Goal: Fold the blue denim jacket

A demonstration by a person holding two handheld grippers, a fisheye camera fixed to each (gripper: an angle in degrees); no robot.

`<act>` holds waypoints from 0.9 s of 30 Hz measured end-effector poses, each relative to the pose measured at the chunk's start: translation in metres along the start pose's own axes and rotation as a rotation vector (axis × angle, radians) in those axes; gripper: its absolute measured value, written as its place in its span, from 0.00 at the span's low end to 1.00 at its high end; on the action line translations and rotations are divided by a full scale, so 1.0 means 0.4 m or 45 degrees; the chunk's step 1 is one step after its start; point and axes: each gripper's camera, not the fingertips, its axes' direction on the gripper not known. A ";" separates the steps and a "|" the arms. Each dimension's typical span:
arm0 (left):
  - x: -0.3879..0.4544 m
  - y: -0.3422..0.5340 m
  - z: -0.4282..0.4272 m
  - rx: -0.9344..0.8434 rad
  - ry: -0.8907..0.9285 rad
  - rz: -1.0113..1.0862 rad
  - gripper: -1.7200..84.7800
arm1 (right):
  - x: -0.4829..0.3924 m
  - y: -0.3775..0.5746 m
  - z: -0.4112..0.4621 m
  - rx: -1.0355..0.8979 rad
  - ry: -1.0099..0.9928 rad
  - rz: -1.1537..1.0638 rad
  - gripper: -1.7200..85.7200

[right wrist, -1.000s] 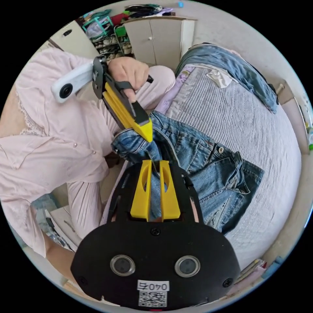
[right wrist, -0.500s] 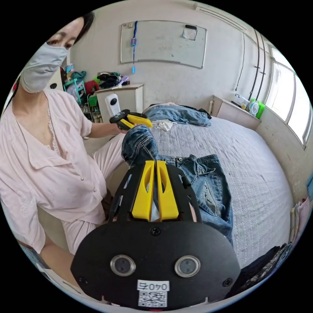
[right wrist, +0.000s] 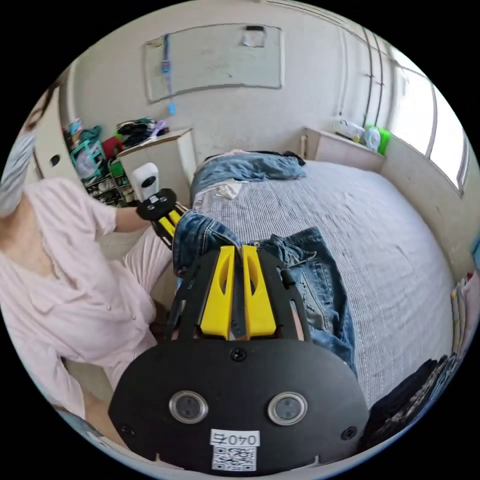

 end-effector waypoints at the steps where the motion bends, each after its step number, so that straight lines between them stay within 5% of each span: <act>1: -0.047 0.018 0.000 -0.011 0.059 -0.154 0.01 | 0.013 -0.034 0.026 -0.071 0.001 0.038 0.07; 3: -0.224 0.140 0.044 -0.162 0.288 -0.701 0.01 | 0.008 -0.061 0.031 -0.076 0.112 0.103 0.08; 5: -0.303 0.237 0.082 -0.213 0.419 -0.950 0.01 | -0.026 -0.052 0.013 0.001 0.205 0.152 0.05; 9: -0.384 0.335 0.055 0.032 0.611 -1.188 0.01 | -0.087 -0.011 0.023 -0.009 0.133 0.235 0.02; 18: -0.374 0.185 -0.078 0.027 0.124 -0.906 0.01 | -0.172 -0.112 0.158 -0.083 0.220 0.373 0.01; 21: -0.351 0.105 -0.055 -0.025 -0.016 -0.776 0.01 | -0.197 -0.157 0.239 -0.396 0.029 0.297 0.01; 27: -0.300 -0.168 0.090 -0.012 0.070 -0.343 0.08 | 0.013 -0.043 -0.238 0.180 0.039 0.750 0.05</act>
